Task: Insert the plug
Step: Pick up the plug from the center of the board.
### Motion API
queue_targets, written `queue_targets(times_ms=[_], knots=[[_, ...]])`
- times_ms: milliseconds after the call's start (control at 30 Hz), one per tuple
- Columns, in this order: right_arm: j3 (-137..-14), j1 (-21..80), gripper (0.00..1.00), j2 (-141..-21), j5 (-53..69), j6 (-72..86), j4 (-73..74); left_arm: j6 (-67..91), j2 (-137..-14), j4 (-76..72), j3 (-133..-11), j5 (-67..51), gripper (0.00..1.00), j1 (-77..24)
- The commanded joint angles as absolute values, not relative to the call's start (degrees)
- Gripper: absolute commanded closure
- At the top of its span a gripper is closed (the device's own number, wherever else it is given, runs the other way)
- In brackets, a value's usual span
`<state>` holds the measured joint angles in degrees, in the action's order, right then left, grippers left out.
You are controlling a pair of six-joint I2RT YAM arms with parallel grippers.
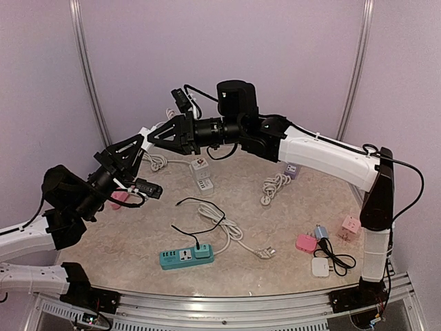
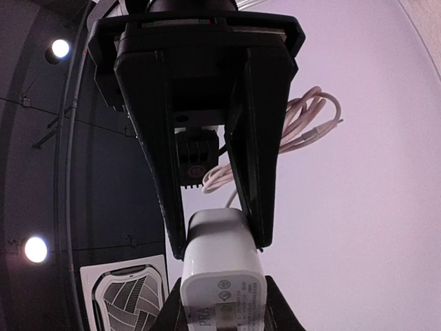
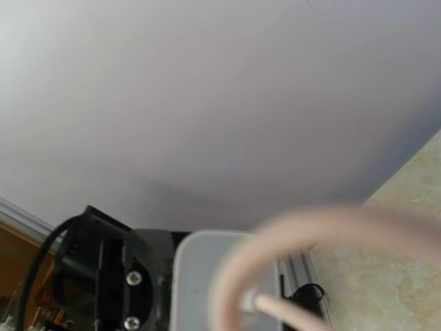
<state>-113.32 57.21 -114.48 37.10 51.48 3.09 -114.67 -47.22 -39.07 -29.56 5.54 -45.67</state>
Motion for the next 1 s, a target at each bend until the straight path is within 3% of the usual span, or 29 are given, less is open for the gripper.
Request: queue_targets(times_ms=[0,100,233,500,567,667,833,933,967], knots=[[-113.97,57.58,0.78,-115.16,38.21,50.84,0.18,-139.07,-46.56,-39.83,-28.0,3.97,1.0,-45.26],[-114.7,57.49,0.79,-116.11,38.79,51.2,0.18,-139.26,-46.19,-39.62,-27.57,3.37,1.0,-45.26],[-117.78,57.71,0.68,-118.31,40.28,51.69,0.22,-139.67,-46.18,-39.54,-27.55,2.74,1.0,-45.32],[-119.41,57.82,0.6,-119.54,41.02,51.55,1.49,-139.58,-46.32,-39.24,-27.38,3.06,1.0,-45.26],[-120.12,57.85,0.71,-119.91,41.05,51.08,2.46,-139.58,-46.61,-39.41,-27.39,3.01,1.0,-45.26],[-120.07,57.84,1.0,-119.82,41.04,49.97,3.17,-139.3,-46.76,-39.4,-27.27,3.3,1.0,-45.26],[-118.87,57.83,1.0,-118.58,40.3,47.02,4.4,-138.51,-46.16,-38.66,-26.73,4.66,1.0,-45.19],[-117.74,57.79,1.0,-117.24,38.11,43.63,6.98,-137.05,-45.22,-36.26,-26.76,7.28,0.49,-45.18],[-117.28,57.73,1.0,-116.51,37.18,42.23,7.89,-136.45,-44.76,-35.29,-26.79,8.42,0.37,-45.18]])
